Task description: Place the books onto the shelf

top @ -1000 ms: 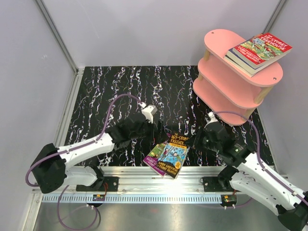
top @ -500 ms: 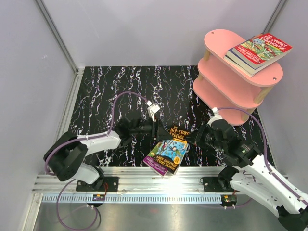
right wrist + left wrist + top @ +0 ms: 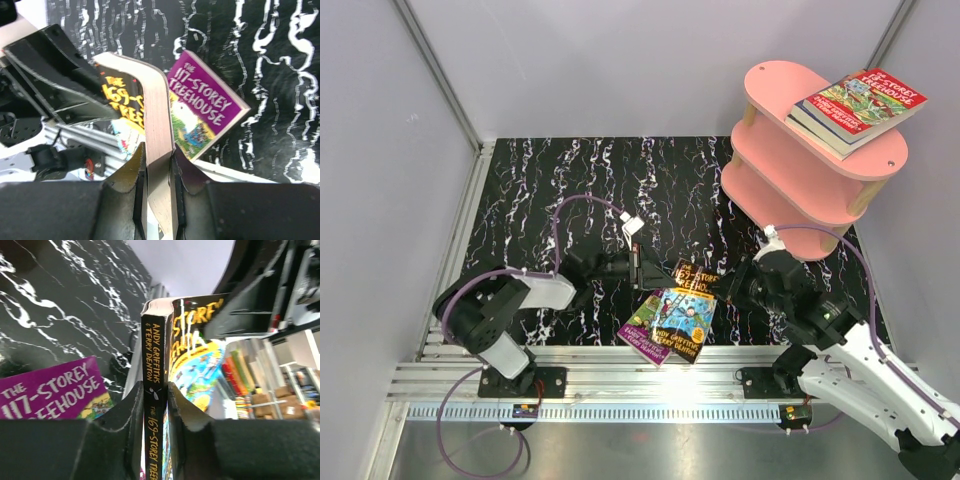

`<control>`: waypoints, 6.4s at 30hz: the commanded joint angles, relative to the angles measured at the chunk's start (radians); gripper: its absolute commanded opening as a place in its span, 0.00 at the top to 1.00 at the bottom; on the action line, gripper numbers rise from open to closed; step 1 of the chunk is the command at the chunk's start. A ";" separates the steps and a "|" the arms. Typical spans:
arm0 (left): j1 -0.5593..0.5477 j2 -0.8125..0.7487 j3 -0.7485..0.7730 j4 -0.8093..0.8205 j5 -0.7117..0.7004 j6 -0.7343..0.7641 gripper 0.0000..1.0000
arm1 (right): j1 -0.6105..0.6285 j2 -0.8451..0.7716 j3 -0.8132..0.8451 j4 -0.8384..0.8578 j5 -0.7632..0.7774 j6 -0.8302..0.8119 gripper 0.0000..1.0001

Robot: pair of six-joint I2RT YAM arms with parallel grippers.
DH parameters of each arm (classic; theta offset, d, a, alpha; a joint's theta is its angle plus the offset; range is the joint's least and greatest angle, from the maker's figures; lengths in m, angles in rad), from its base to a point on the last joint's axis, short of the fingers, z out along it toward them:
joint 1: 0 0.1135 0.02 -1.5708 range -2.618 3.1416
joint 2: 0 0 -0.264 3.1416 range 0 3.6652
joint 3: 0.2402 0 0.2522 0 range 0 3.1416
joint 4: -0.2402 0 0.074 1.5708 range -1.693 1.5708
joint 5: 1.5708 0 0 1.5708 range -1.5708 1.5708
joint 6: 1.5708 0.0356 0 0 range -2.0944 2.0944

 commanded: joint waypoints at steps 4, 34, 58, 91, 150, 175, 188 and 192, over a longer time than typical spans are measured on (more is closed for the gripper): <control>-0.051 0.105 0.050 0.657 0.228 -0.334 0.66 | 0.007 0.067 -0.015 0.191 0.029 0.019 1.00; -0.068 0.205 0.680 -0.429 -0.073 0.131 1.00 | 0.007 -0.200 0.393 -0.404 0.385 -0.075 0.00; -0.062 0.717 1.400 -0.288 -0.257 -0.365 1.00 | 0.007 -0.350 0.499 -0.553 0.440 -0.047 0.00; -0.126 1.001 1.853 -0.727 -0.917 -0.438 0.50 | 0.007 -0.413 0.490 -0.601 0.440 -0.015 0.00; -0.126 0.337 0.876 -1.010 -0.893 -0.040 0.01 | 0.007 -0.183 0.229 -0.412 0.258 0.020 0.00; 0.000 0.101 0.188 -0.864 -0.430 0.177 0.01 | 0.019 0.483 -0.269 0.502 -0.129 0.281 0.00; -0.201 0.283 0.154 -0.620 -0.373 0.022 0.03 | 0.030 0.403 -0.277 0.616 -0.100 0.284 0.51; -0.206 0.303 0.162 -0.599 -0.367 0.002 0.04 | 0.030 0.265 -0.207 0.470 -0.045 0.255 0.71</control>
